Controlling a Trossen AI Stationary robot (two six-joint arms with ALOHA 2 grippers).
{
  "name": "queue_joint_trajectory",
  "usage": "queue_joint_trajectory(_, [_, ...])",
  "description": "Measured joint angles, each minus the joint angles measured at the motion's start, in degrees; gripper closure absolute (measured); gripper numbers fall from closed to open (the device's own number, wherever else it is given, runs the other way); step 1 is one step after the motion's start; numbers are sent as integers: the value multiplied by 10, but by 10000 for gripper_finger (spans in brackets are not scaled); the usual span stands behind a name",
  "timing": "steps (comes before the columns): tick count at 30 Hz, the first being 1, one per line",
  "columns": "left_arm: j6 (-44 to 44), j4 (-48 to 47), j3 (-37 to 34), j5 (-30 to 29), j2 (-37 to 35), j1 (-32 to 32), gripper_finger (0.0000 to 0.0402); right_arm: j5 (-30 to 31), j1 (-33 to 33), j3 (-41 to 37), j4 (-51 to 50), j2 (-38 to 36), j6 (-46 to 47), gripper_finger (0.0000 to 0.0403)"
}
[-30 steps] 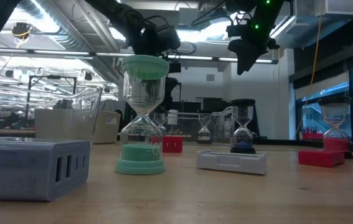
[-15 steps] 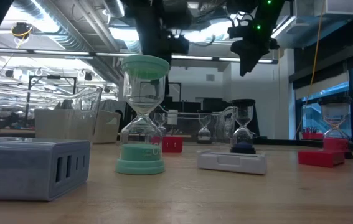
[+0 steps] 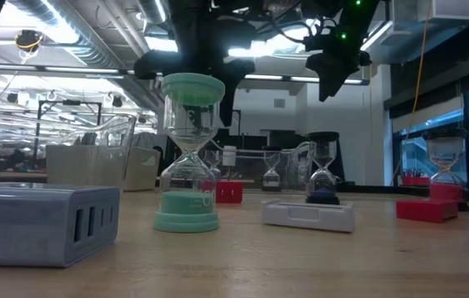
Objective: Pick & Place Office items
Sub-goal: Put the top red charger adapter into the gray bin
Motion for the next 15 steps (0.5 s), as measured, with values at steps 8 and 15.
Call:
queue_joint_trajectory(8, [-32,22,-14,82,0,-12,162,-12,0,0,0,0,-7,160])
queue_joint_trajectory(15, [-26,21,-14,108,0,-14,162,-11,0,0,0,0,-20,160])
